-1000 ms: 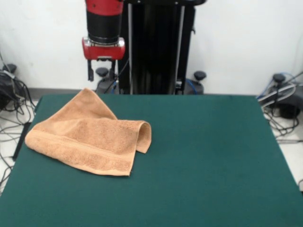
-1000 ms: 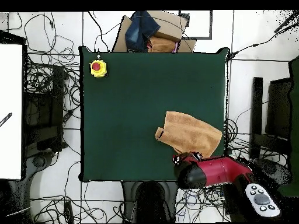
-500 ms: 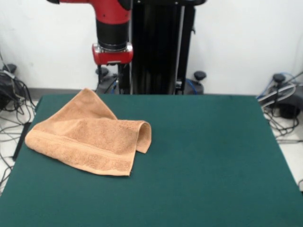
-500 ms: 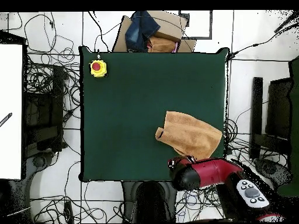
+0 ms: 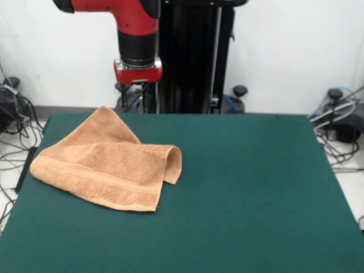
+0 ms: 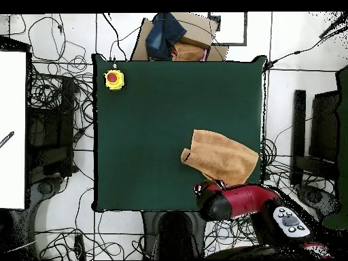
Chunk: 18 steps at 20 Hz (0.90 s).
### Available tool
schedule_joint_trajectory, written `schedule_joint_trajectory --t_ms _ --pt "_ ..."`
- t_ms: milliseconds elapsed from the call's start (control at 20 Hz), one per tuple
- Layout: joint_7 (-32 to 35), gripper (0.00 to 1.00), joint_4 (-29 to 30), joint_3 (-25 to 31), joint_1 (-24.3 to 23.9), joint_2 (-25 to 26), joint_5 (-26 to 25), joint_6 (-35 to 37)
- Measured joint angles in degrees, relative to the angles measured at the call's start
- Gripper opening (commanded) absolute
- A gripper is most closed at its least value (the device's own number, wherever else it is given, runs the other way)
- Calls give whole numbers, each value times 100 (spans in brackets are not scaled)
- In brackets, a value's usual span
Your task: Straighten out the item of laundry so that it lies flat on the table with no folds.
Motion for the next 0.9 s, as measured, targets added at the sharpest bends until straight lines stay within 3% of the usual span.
schedule_joint_trajectory --t_ms 900 --pt "0 100 -151 -2 -25 -15 0 -5"
